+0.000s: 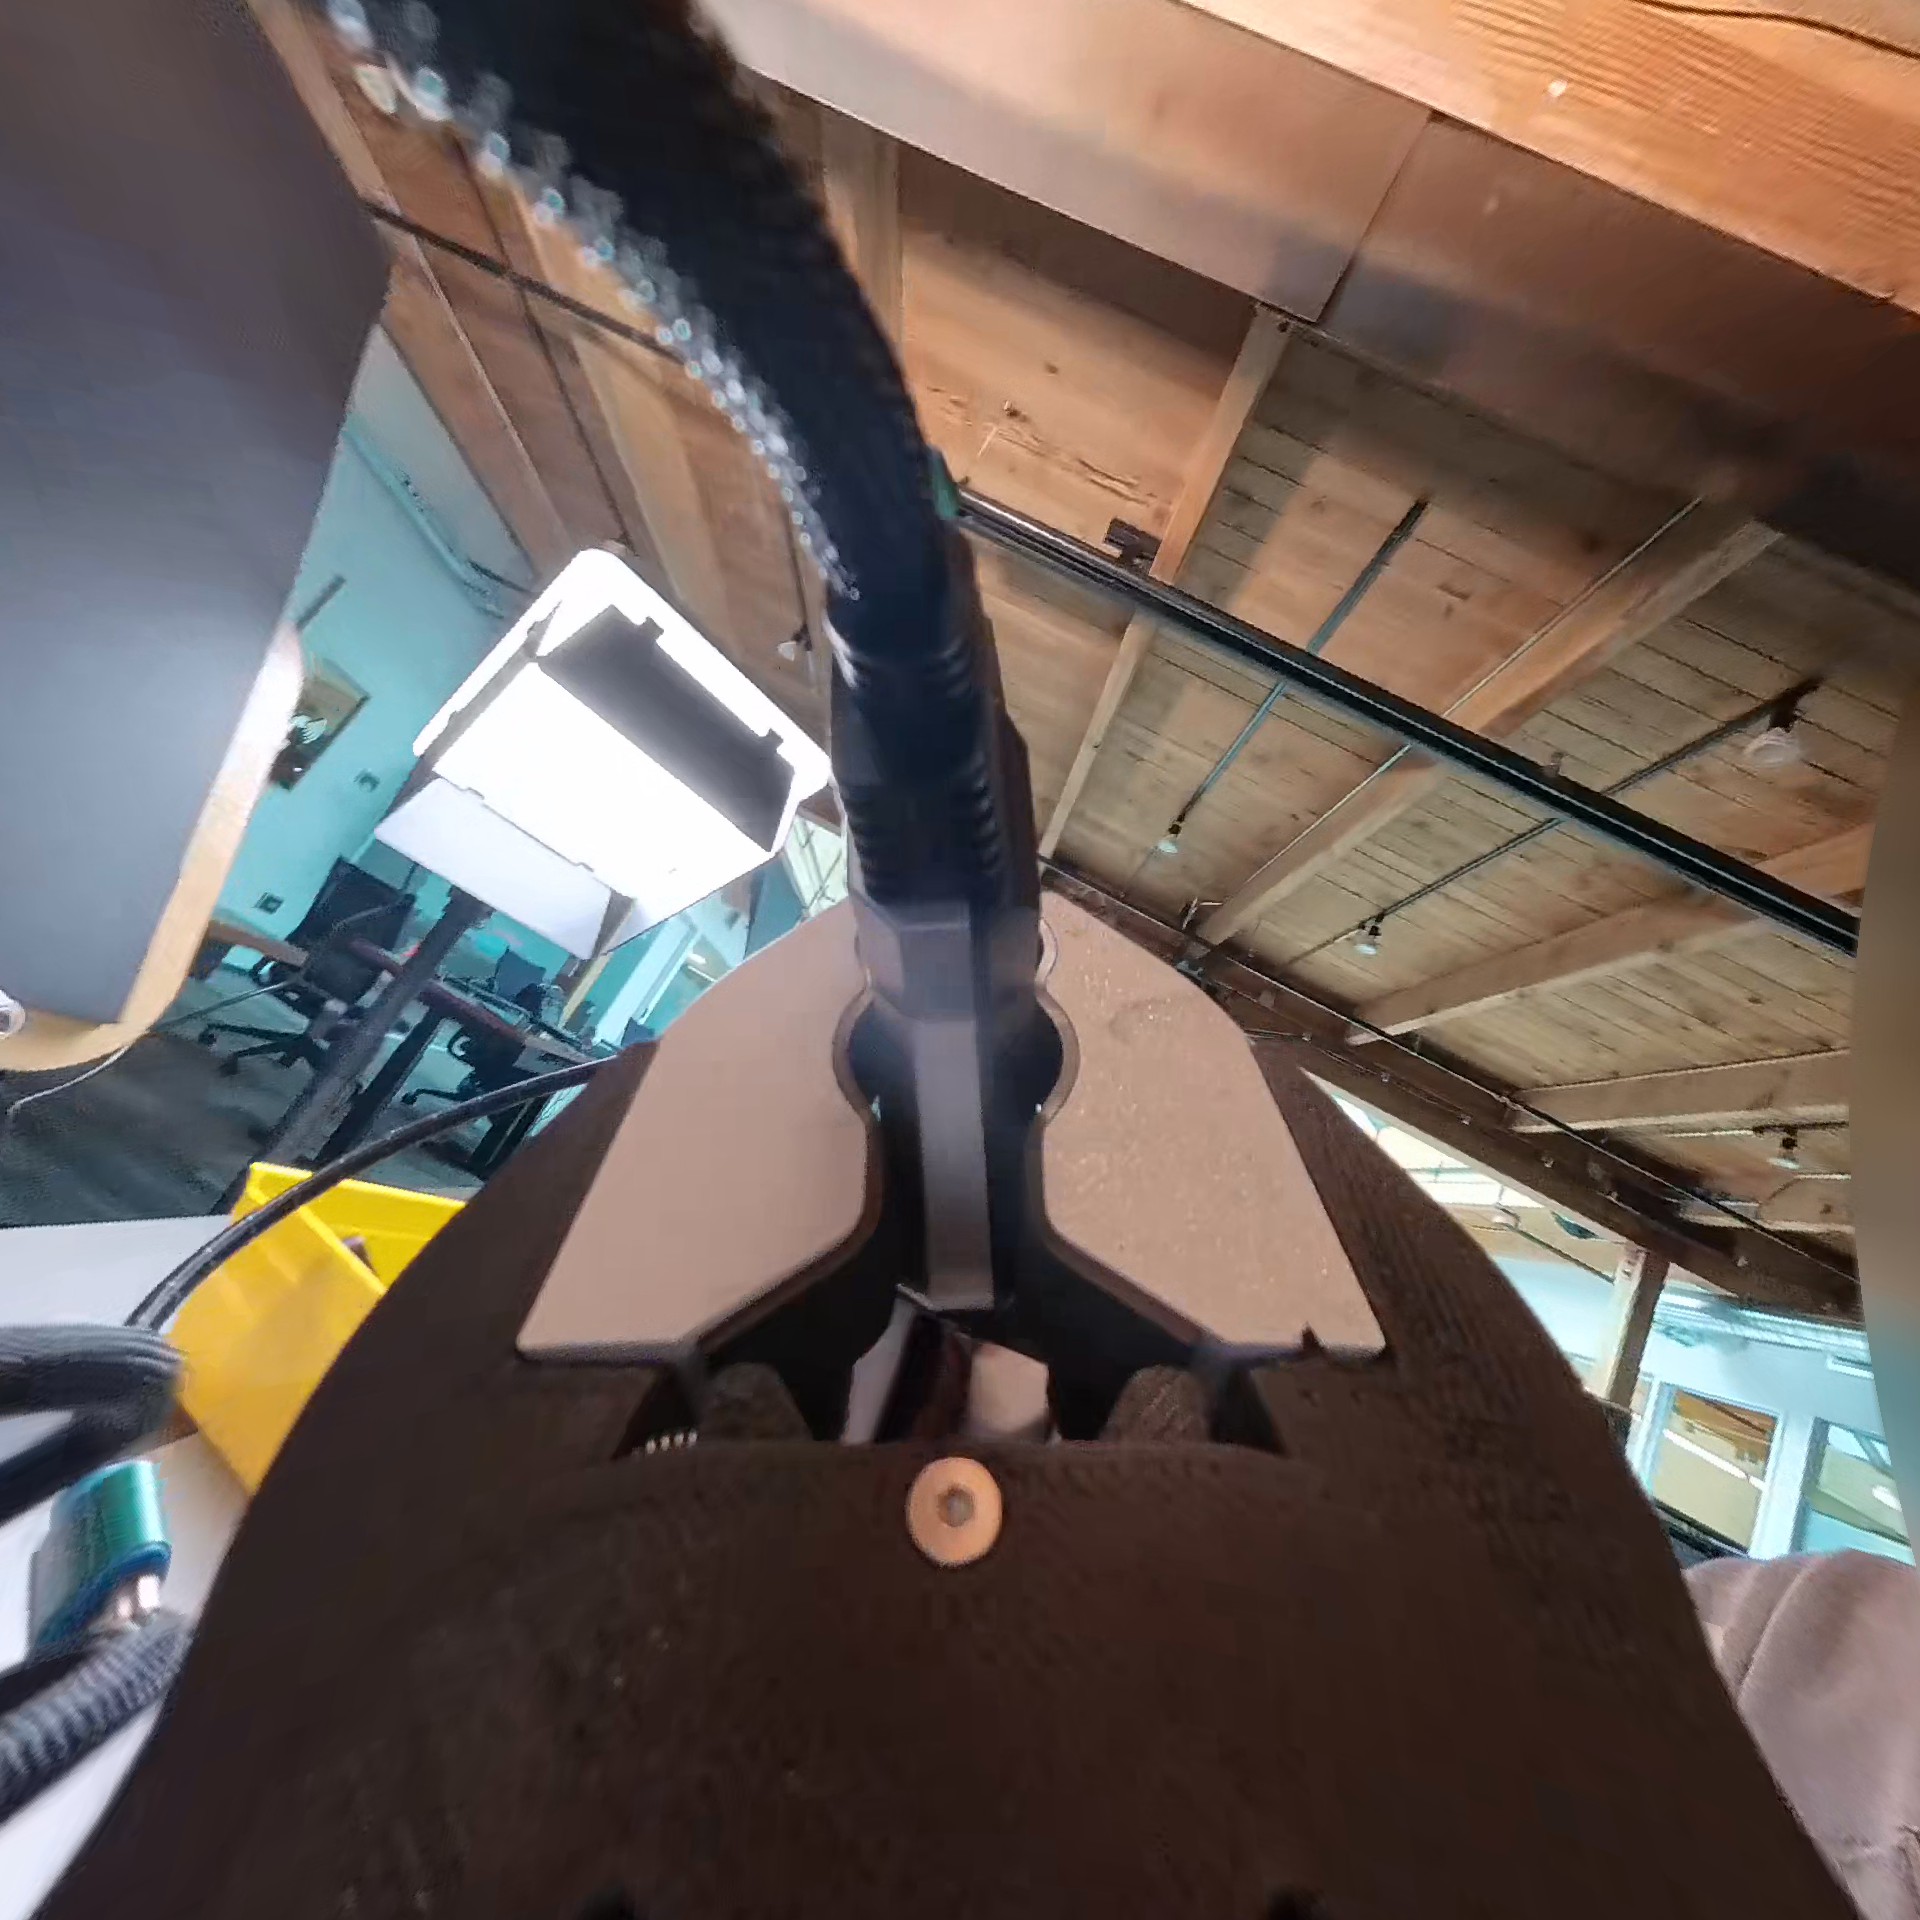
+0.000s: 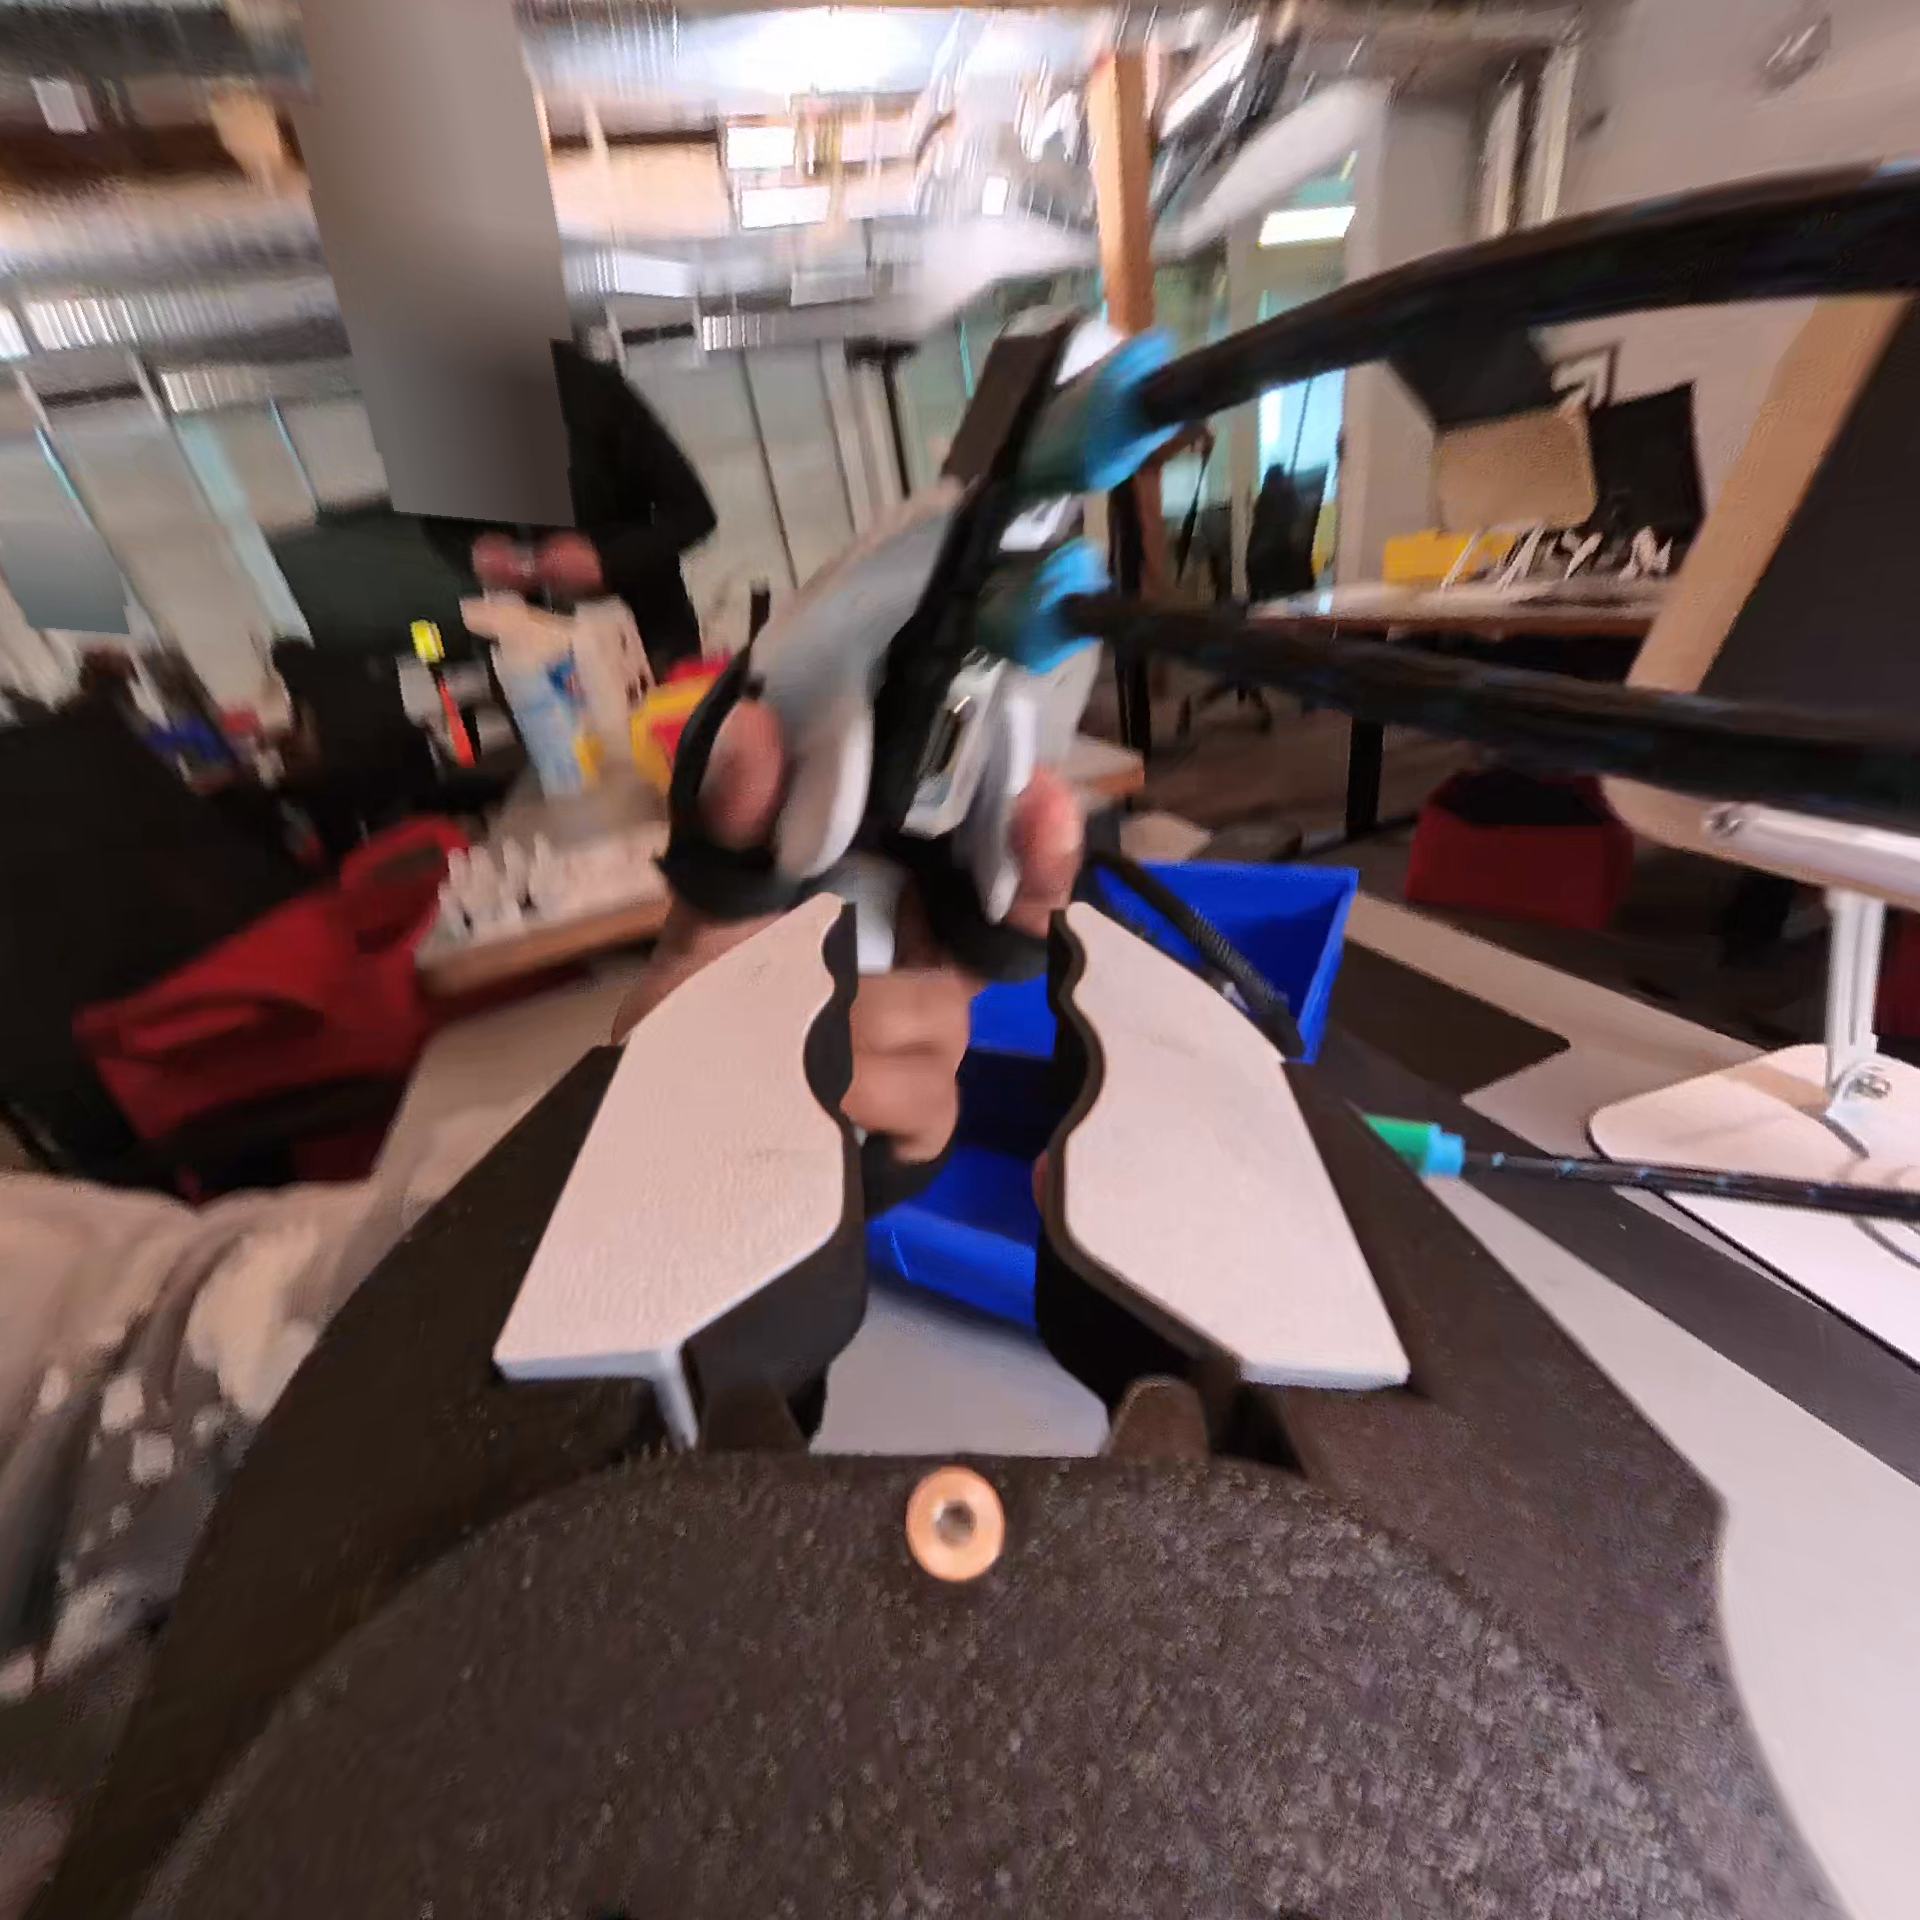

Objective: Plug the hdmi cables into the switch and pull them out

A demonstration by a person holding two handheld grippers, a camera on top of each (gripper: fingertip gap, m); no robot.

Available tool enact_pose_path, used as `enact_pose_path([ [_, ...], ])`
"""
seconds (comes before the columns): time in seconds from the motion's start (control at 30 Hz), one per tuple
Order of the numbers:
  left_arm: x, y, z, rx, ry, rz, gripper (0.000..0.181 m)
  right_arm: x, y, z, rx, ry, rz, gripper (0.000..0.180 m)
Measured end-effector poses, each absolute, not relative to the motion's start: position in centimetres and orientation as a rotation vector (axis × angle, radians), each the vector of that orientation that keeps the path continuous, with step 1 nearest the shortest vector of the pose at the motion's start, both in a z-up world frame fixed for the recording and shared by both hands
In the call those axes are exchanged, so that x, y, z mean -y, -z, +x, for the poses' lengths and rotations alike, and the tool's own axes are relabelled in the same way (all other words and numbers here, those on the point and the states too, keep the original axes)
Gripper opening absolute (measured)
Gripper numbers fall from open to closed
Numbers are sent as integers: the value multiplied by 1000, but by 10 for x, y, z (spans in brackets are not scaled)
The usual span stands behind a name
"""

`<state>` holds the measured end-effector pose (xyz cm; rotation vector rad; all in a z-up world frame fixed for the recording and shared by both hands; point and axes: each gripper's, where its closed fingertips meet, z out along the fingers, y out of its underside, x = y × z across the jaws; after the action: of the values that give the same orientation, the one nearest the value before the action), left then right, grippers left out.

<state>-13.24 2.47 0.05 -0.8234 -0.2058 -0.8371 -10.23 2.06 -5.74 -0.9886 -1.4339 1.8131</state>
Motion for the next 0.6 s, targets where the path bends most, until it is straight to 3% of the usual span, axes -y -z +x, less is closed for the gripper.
enact_pose_path([
  [0.2, -33, -3, -90, 46, 815, -861, 23, -44, 23, -82, 1251, -1952, -904, 31],
  [0.37, -40, 1, -70, -39, 773, -952, 25, -40, 12, -64, 1328, -2009, -775, 11],
  [0.6, -42, 24, -35, -354, 670, -1299, 33, -46, 13, -39, 1572, -1957, -686, 13],
])
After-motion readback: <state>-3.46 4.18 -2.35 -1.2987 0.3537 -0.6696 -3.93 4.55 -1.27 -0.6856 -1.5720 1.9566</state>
